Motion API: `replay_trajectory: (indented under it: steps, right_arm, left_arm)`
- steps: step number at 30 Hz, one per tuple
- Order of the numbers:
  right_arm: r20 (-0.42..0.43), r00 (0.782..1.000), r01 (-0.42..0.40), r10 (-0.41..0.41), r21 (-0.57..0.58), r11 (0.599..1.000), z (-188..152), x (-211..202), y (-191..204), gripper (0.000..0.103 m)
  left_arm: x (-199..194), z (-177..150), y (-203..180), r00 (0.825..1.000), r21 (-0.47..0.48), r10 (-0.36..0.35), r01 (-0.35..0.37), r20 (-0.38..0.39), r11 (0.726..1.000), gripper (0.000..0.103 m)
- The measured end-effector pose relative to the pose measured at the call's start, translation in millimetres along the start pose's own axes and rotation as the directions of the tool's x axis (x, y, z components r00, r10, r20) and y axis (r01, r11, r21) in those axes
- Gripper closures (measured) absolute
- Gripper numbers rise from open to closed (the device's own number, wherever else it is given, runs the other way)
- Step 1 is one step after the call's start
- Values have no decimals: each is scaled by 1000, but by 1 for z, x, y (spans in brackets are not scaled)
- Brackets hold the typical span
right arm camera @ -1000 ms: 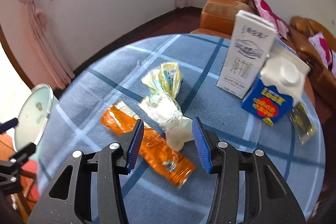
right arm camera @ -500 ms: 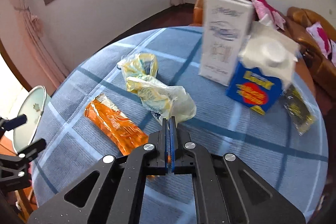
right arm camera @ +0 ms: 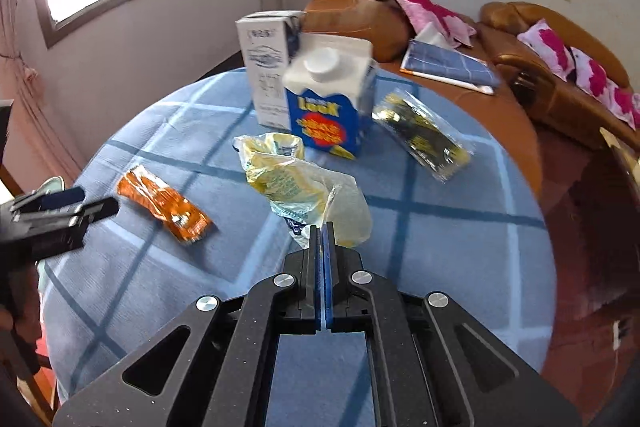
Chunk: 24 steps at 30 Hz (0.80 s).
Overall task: Collect trash
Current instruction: 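Grasp the yellow-white plastic bag with the right gripper while the left gripper approaches the orange wrapper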
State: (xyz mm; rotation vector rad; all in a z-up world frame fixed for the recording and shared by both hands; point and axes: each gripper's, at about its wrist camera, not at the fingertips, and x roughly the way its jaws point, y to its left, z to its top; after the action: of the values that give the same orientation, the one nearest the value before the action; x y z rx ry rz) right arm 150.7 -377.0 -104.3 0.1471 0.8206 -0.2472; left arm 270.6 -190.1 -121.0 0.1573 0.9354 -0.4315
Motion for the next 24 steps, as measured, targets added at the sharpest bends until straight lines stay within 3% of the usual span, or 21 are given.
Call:
replay_trajectory:
  steps: [6,9,10,12,13,16,24]
  right_arm:
    - [22,999,27,-27,25,999,-5,0,-11,101]
    - [11,1000,16,-16,36,999,-8,3,-13,101]
    - [9,1000,13,-13,38,999,-9,3,-14,101]
    - [6,1000,4,-5,41,999,-11,3,-14,101]
    - [5,1000,1,-1,43,999,-12,2,-14,101]
    - [2,1000,-18,18,57,998,-15,-1,-13,101]
    - [25,999,-31,29,82,996,-22,-18,-7,101]
  left_arm:
    - [25,20,-35,1000,-22,-16,16,-20,1000,30]
    - [44,19,-47,998,-23,-23,21,-66,1000,39]
    - [48,18,-51,998,-8,-6,5,-69,1000,49]
    - [54,14,-51,995,-14,-39,37,-97,999,58]
    - [52,12,-50,995,-18,-45,43,-85,999,68]
    - [47,9,-47,996,12,-46,47,-82,999,81]
    - [14,-9,-22,997,51,-28,32,-68,998,92]
